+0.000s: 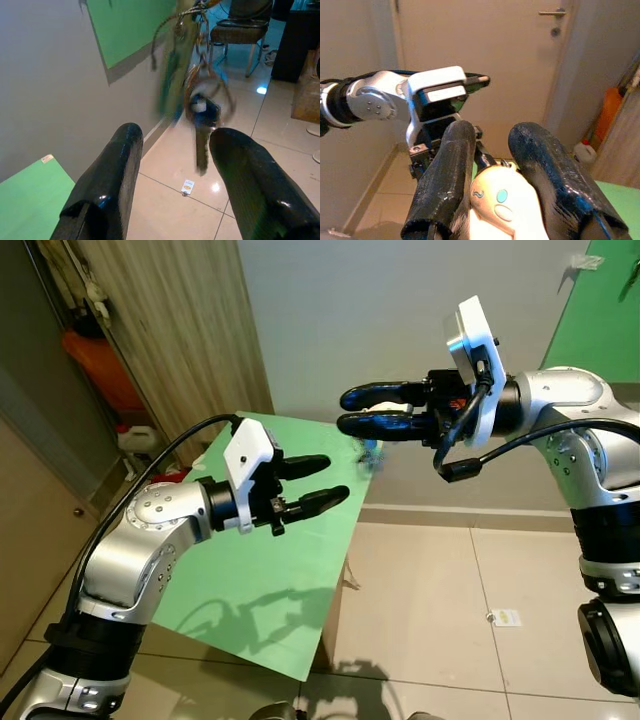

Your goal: Hang keys on a hook

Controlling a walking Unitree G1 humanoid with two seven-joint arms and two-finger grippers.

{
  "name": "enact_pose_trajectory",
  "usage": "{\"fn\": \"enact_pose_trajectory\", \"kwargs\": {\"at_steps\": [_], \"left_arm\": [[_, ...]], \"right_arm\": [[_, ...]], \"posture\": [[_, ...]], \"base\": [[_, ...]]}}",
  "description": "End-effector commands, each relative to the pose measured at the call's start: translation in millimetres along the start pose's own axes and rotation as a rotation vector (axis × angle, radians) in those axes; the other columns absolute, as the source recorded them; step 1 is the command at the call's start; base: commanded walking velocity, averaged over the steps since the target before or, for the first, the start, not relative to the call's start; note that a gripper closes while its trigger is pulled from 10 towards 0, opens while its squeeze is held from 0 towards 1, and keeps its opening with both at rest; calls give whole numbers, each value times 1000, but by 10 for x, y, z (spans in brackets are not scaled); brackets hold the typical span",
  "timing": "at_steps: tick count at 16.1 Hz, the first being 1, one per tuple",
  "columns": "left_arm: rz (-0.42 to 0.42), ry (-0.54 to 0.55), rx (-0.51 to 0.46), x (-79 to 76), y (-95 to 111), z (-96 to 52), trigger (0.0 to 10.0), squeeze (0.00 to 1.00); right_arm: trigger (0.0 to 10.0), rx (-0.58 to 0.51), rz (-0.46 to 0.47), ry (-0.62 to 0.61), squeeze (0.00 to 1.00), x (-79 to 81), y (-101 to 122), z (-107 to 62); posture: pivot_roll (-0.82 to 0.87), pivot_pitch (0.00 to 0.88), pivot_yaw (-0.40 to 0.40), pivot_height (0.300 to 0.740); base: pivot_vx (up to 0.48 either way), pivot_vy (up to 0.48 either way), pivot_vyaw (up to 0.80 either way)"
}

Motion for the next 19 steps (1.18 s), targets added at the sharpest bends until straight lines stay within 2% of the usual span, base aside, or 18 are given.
{"fn": "enact_pose_trajectory", "kwargs": {"at_steps": [1, 8, 16, 19], "left_arm": [[6, 11, -4, 62, 41, -16, 10000, 0], [8, 11, -34, 88, 131, 28, 10000, 0], [19, 28, -36, 101, 130, 52, 10000, 0], [5, 22, -36, 42, 104, 65, 10000, 0]], "right_arm": [[0, 2, 3, 33, 0, 66, -13, 61], [0, 19, 23, 49, 0, 123, -106, 102], [0, 29, 38, 44, 0, 94, -134, 128], [0, 24, 41, 38, 0, 78, -131, 135]], "posture": [[-112, 28, 137, 740], [-112, 18, 137, 740], [-111, 9, 135, 740], [-107, 10, 135, 740]], "base": [[0, 0, 0], [0, 0, 0], [0, 0, 0], [0, 0, 0]]}}
Point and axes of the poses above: a point about 5 cm out from each wrist's last joint towards the gripper, its own z axis pointing out of the wrist towards the gripper, its own y axis along the axis of the wrist's last joint, x = y × z, the point moved 4 cm from there along z, pointing out of the wrist towards the gripper, and after that the axes turned 12 degrees about z, right-handed, at the moved point
